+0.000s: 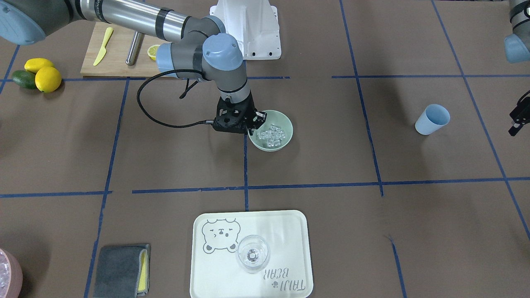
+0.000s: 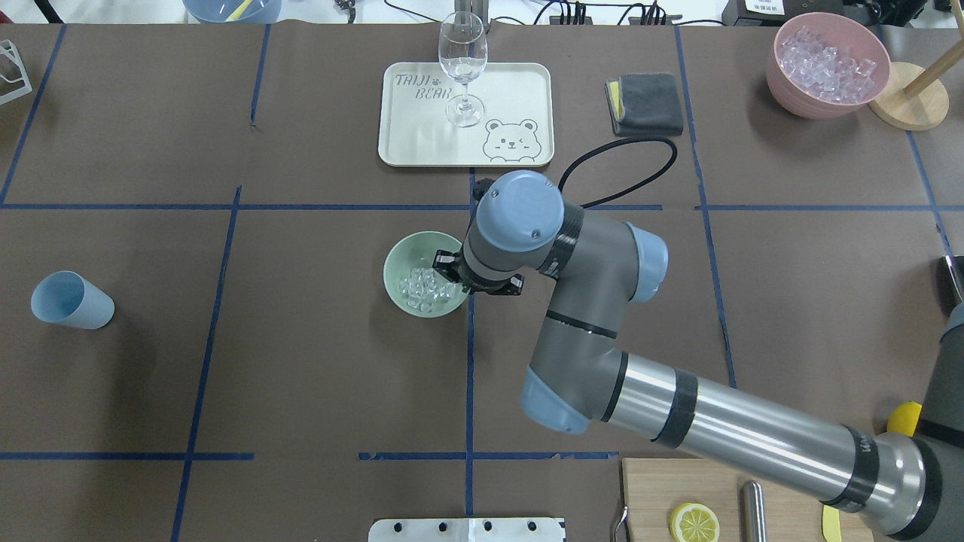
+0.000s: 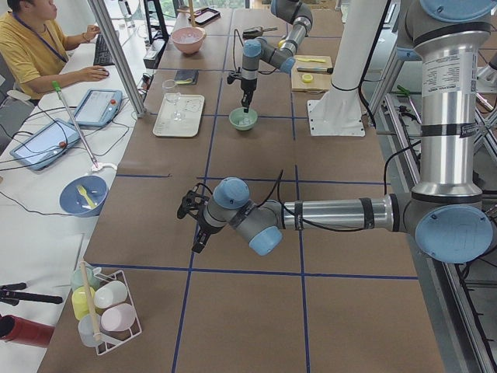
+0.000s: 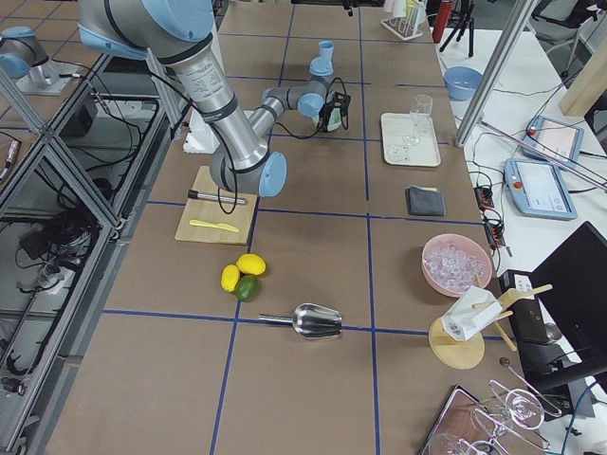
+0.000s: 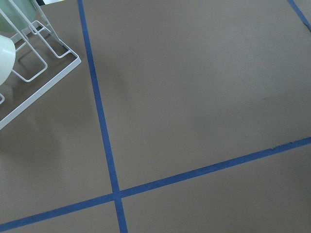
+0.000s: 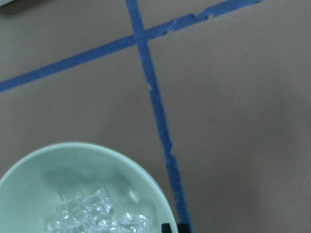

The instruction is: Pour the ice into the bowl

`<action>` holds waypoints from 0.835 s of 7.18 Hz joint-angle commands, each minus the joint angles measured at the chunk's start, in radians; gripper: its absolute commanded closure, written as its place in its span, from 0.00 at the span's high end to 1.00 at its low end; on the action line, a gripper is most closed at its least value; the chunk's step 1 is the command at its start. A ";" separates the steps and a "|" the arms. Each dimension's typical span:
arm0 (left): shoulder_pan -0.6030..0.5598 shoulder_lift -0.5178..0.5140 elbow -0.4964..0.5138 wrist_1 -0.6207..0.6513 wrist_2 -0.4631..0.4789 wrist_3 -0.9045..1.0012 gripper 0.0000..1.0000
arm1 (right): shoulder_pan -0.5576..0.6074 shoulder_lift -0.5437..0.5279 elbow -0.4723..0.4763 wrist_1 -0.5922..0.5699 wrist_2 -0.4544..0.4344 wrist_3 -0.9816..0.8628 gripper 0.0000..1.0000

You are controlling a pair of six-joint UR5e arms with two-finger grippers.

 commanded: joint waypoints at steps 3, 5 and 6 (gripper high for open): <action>0.000 0.000 0.000 -0.007 0.000 0.001 1.00 | 0.235 -0.406 0.396 0.001 0.214 -0.150 0.00; 0.000 0.006 0.001 -0.006 0.000 0.001 1.00 | 0.325 -0.667 0.435 0.017 0.225 -0.473 0.00; -0.001 0.007 0.000 -0.006 0.002 0.001 1.00 | 0.411 -0.775 0.432 0.034 0.231 -0.665 0.00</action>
